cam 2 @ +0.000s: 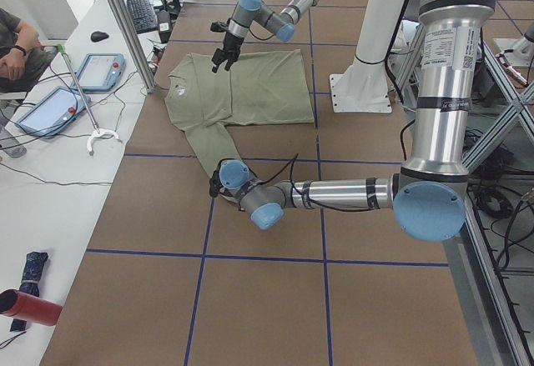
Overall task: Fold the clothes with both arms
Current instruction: 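Release the sleeve with the right gripper while the left gripper grasps the other cuff, then fold the other sleeve across the shirt with the left gripper while the right gripper withdraws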
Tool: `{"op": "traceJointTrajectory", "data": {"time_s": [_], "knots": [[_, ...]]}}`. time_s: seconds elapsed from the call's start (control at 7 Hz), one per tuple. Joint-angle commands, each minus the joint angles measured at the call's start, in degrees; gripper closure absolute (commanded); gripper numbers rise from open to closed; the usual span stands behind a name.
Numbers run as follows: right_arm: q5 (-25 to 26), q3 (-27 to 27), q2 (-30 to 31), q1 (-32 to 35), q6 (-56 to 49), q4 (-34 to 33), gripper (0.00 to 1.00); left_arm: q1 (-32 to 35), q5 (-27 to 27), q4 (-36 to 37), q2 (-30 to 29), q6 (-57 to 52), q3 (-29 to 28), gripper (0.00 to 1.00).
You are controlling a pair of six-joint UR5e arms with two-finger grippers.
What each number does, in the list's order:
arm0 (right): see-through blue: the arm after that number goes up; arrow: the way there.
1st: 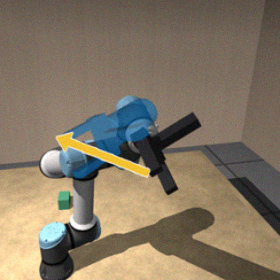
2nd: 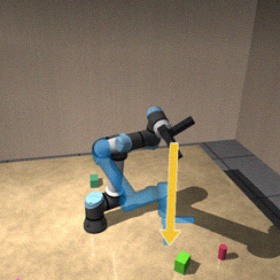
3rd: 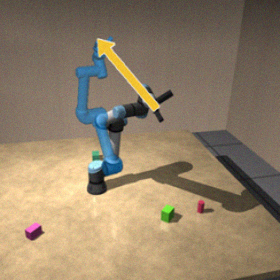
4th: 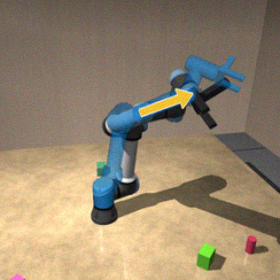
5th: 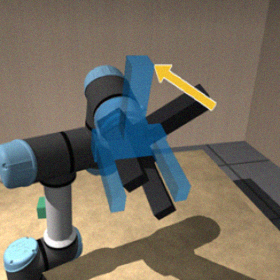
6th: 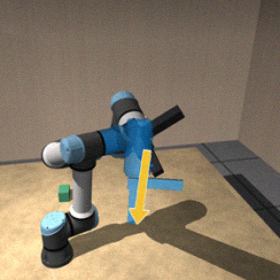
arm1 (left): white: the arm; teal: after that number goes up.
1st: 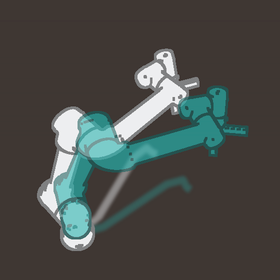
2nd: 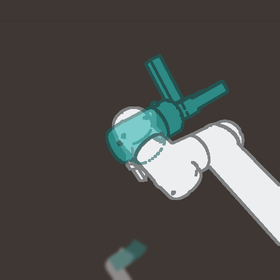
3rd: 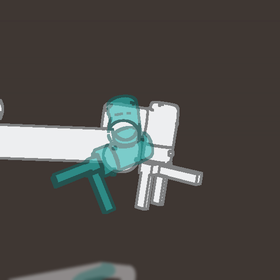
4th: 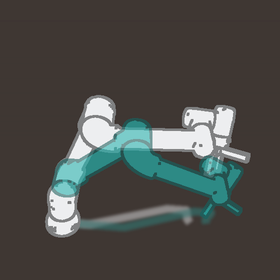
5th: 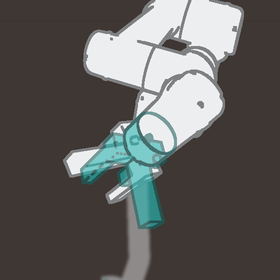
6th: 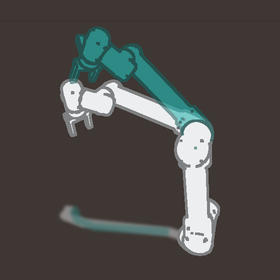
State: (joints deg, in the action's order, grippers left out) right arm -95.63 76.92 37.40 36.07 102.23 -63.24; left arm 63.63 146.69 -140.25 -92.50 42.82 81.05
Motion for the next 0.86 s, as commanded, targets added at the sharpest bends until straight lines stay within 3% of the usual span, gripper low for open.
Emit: {"op": "traceJointTrajectory", "data": {"time_s": [0.0, 0.29, 0.43, 0.57, 0.71], "knots": [[-7.34, 10.77, 13.09, 6.08, -9.18, 0.39, 0.0, 0.01, 2.72, -0.19, -6.95, 19.2, 7.25, 1.0], [-14.36, 13.6, 21.1, 14.16, -18.25, 0.57, 0.0, -3.13, 1.85, 0.16, -23.44, 44.25, 7.73, 1.0], [-20.76, 15.09, 25.57, 19.51, -23.95, 0.75, 0.0, -6.46, -2.76, 0.24, -30.3, 51.85, 6.5, 1.0], [-26.14, 16.5, 30.31, 24.44, -31.41, 0.84, 0.0, -10.85, -11.51, -0.19, -37.07, 58.97, 4.4, 1.0], [-31.32, 16.69, 33.75, 28.75, -37.66, 0.84, 0.0, -17.33, -23.08, -0.37, -45.14, 60.52, -1.62, 1.0]]}}
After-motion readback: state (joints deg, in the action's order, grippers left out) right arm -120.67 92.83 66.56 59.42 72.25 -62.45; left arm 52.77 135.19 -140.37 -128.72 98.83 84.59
